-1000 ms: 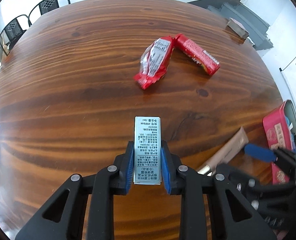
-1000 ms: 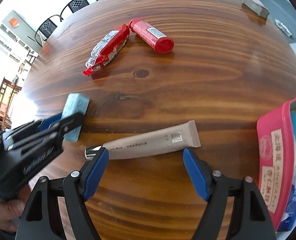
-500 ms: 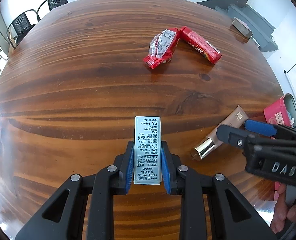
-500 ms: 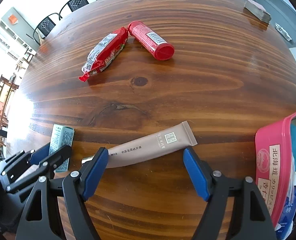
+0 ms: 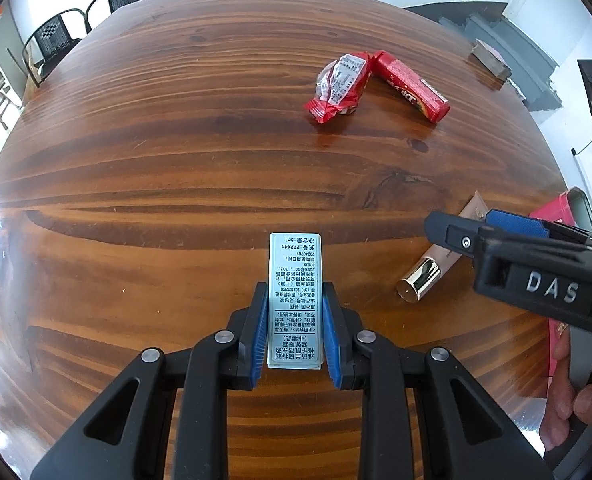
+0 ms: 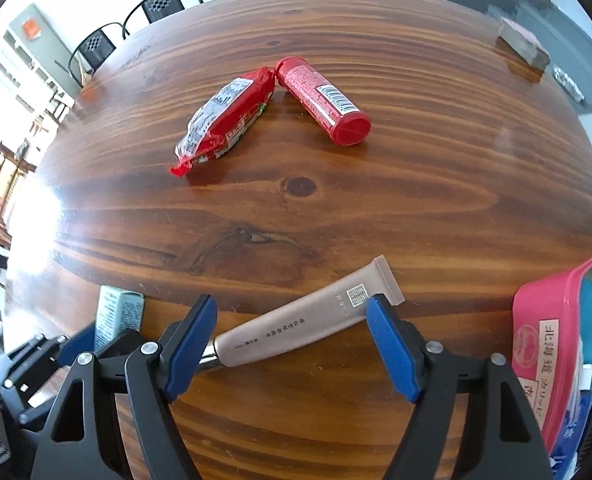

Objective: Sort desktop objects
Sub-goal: 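Grasp the beige tube with the right tool while the left tool holds the box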

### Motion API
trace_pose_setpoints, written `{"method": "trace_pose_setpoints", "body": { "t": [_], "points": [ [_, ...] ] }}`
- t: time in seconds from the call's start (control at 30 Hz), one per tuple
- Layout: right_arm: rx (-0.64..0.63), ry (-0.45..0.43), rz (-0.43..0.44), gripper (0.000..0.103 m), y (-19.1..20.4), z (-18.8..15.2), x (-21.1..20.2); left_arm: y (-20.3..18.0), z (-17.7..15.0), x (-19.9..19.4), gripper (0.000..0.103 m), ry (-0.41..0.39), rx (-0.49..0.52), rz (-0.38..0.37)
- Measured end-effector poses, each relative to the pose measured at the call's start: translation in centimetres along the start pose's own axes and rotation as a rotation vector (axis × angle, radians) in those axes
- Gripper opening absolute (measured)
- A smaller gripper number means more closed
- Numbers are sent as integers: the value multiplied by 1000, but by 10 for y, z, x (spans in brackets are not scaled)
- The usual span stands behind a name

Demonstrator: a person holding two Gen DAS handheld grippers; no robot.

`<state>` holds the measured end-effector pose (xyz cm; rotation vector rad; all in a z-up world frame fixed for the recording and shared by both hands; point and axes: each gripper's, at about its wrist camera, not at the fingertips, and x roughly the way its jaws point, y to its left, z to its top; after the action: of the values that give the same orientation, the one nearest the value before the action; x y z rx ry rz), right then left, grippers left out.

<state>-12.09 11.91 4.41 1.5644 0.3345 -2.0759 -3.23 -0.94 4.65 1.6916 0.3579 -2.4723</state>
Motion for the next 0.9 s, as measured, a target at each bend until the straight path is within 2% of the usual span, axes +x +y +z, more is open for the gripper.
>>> {"method": "trace_pose_setpoints", "body": {
  "t": [0.1,0.27,0.47,0.57,0.67,0.7,0.73,0.8,0.87,0.9],
  "points": [
    [3,14,22,80,-3,-7,2,1,-1,-1,27,2,-4,-3],
    [-8,21,-4,81,-25,-16,-5,1,-3,-1,27,0,3,7],
    [0,47,12,81,-35,-27,-7,-1,-6,-2,27,2,10,15],
    [-18,55,-7,81,-45,-39,-11,-7,-5,0,27,1,19,21],
    [-68,60,-40,81,-38,-48,-12,-25,-1,7,27,-2,36,33],
    [-84,59,-54,81,-45,-68,-18,-27,-3,7,27,-2,41,34],
    [-102,55,-70,80,-43,-72,-18,-30,-4,8,27,-2,45,35],
    [-126,41,-94,73,-39,-82,-18,-35,-5,9,27,1,51,36],
    [-145,25,-86,60,-34,-84,-21,-37,-7,8,27,4,50,34],
    [-149,23,-83,49,-33,-85,-22,-39,-8,8,27,4,49,34]
  ]
}}
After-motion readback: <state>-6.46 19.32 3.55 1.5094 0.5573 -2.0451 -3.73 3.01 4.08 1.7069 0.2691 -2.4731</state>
